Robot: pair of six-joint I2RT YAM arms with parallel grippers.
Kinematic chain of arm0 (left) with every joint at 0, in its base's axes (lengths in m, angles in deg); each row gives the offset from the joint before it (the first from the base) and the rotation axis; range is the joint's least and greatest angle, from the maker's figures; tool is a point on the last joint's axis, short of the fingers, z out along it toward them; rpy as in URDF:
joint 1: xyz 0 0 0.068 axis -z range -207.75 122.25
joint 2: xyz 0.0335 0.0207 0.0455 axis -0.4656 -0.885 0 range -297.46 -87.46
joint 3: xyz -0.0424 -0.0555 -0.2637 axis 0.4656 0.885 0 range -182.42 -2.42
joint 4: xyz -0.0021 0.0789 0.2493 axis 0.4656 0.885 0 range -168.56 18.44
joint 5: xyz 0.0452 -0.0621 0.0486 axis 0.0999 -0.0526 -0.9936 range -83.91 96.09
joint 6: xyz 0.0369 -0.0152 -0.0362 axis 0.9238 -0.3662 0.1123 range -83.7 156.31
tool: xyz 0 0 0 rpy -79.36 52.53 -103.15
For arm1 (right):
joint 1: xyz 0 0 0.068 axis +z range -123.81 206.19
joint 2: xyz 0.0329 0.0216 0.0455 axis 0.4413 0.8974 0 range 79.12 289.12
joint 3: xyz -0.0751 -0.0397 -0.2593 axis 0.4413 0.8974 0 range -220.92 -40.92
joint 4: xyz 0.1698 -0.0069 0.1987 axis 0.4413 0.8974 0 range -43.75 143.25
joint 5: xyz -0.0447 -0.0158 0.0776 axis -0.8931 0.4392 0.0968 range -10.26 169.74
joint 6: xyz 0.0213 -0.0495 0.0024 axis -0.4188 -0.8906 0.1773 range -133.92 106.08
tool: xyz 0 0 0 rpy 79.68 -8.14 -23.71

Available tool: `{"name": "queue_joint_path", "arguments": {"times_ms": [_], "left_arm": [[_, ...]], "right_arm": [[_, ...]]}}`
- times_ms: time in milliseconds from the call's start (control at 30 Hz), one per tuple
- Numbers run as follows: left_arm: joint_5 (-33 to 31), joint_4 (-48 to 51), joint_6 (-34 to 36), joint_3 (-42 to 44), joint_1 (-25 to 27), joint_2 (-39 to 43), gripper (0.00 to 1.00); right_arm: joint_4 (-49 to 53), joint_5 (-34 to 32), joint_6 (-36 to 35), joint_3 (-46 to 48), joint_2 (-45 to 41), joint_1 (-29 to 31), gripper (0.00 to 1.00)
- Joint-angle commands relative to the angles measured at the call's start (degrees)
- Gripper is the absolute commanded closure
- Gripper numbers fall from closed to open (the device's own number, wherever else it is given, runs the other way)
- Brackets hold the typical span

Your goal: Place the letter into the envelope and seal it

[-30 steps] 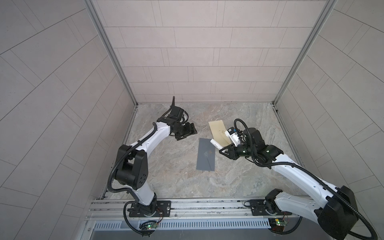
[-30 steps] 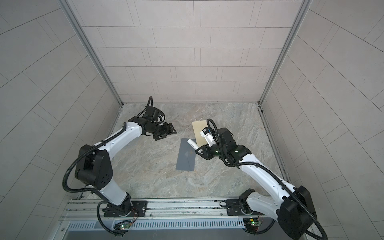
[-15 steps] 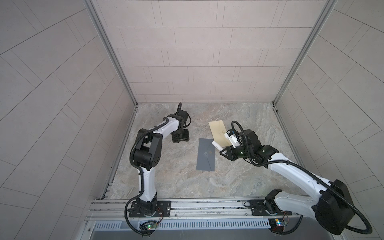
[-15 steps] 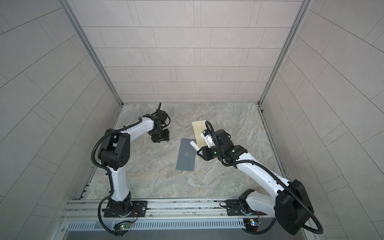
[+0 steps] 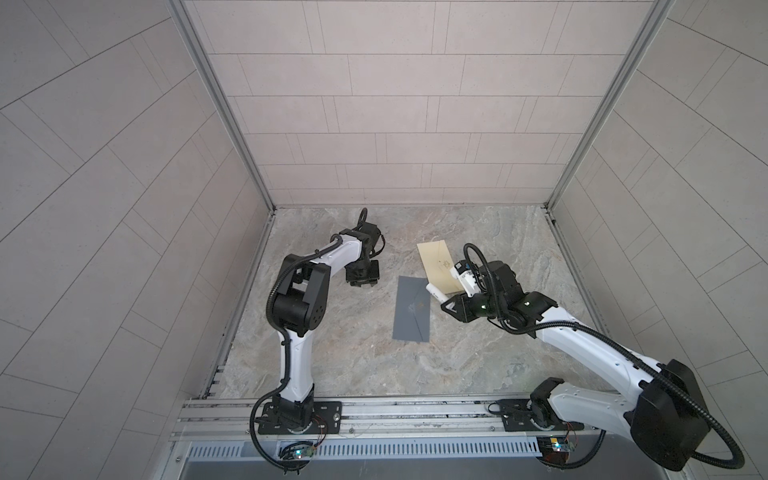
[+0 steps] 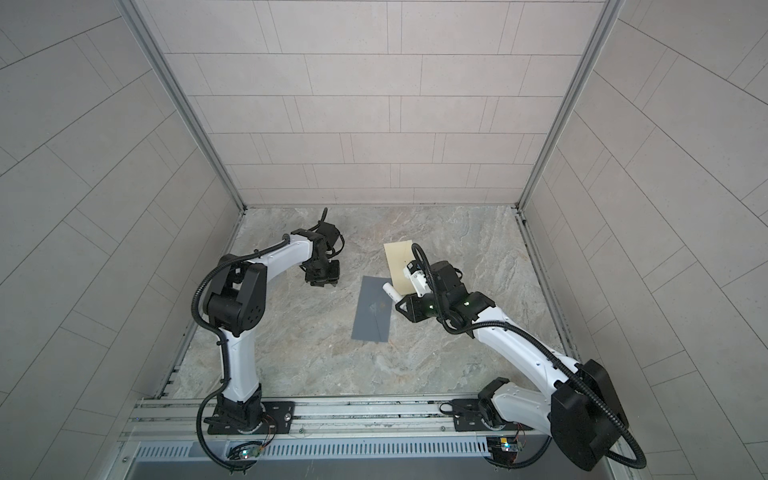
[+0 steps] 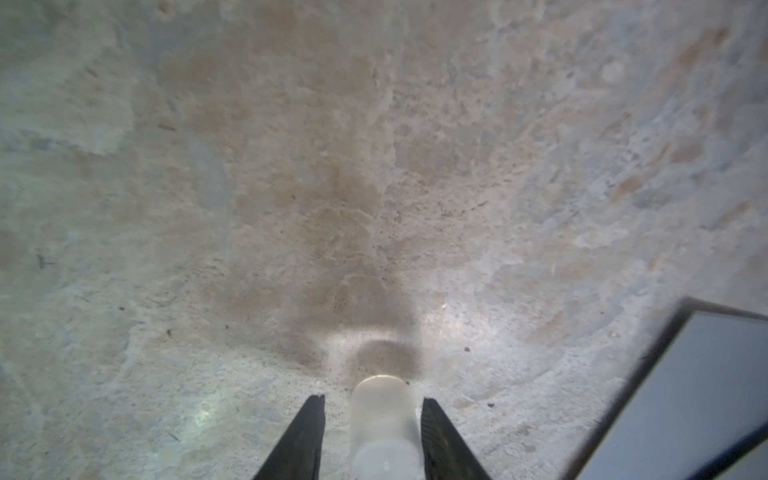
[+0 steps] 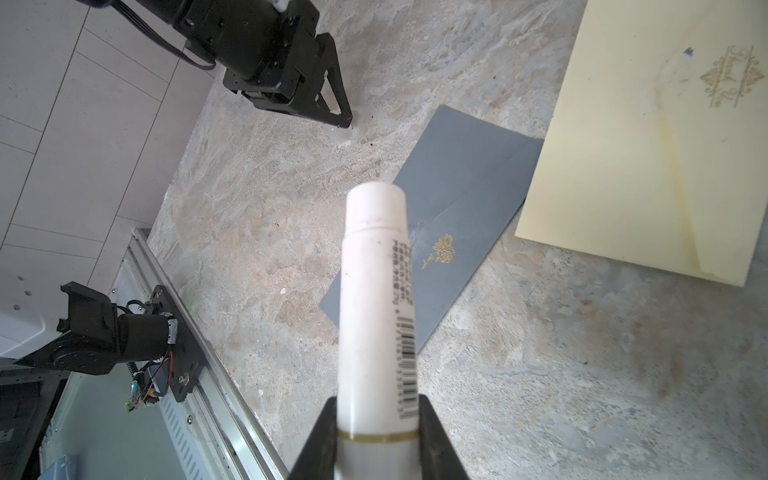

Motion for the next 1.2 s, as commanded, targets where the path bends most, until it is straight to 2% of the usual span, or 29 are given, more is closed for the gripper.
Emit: {"name": "queue_joint_path", "arguments": {"times_ms": [0,100,333,467,567,633,767,967,1167], "left_arm": [[-1.1,2.1,0.4,-1.7,0.7,-0.9,0.60],[-1.2,2.1,0.3,-1.9,0.9,-1.2,0.65],[-1.0,3.2,0.8,-3.1,1.0,-0.6,0.71],[2.2,4.8,1.1,-4.4,1.0,1.0,0.74],[10.5,5.7,1.3,-5.3,0.8,3.4,0.74],[19.8,4.5,1.2,-4.8,0.7,5.8,0.74],[33.6,2.1,0.0,-3.2,0.4,10.1,0.72],[47.5,-5.1,-5.7,1.3,-0.6,17.0,0.71],[55.9,-20.1,-18.1,8.5,-0.8,22.0,0.71]], "right_arm": [[-0.6,-0.8,0.3,0.3,-1.4,0.2,1.00],[-0.6,-0.9,0.4,0.5,-1.5,0.2,1.00],[-0.6,-0.6,0.6,0.5,-1.0,0.2,1.00],[-1.0,0.3,0.6,0.6,-0.8,0.2,1.00],[-1.4,2.6,0.4,0.5,-0.8,0.2,1.00],[-1.5,4.5,0.1,0.4,-1.0,0.2,1.00],[-1.2,8.4,-1.4,-0.2,-1.7,0.2,1.00],[2.4,10.7,-4.8,-2.6,-2.7,0.1,1.00],[2.7,10.8,-5.4,-5.0,-2.8,0.0,1.00]]}}
